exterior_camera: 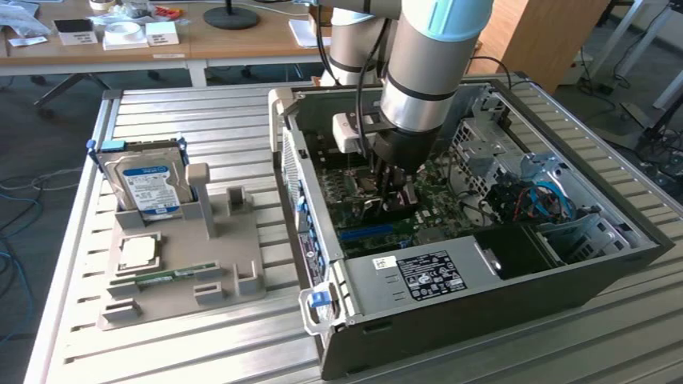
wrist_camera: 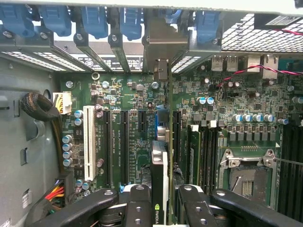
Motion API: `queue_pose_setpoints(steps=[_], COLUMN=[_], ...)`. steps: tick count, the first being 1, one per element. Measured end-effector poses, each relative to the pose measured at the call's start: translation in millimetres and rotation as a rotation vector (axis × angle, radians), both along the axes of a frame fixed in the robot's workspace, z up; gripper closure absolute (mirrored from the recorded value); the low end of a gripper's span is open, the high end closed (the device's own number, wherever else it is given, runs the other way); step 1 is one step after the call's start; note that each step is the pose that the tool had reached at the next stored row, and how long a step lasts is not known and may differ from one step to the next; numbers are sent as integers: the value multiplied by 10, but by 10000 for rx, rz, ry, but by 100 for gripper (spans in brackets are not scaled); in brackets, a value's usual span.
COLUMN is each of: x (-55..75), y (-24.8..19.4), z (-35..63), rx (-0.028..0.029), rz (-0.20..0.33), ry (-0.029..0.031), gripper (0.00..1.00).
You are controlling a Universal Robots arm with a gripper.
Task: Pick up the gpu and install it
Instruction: 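Insert the gpu into the slot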
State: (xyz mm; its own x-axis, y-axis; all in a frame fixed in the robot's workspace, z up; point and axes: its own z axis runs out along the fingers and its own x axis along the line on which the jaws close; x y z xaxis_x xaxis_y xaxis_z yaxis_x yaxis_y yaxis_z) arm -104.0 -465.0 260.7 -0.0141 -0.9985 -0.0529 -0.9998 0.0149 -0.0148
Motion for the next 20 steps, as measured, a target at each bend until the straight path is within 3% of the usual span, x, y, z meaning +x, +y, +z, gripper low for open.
queue_pose_setpoints(steps=[3,8,13,20], x=[0,0,1,9], y=[-1,2,29,30], z=[-1,-18,-36,-40], rx=[-29,-30,-46,-84], rz=[1,0,2,1], ry=[2,1,11,57], gripper=[74,74,74,74])
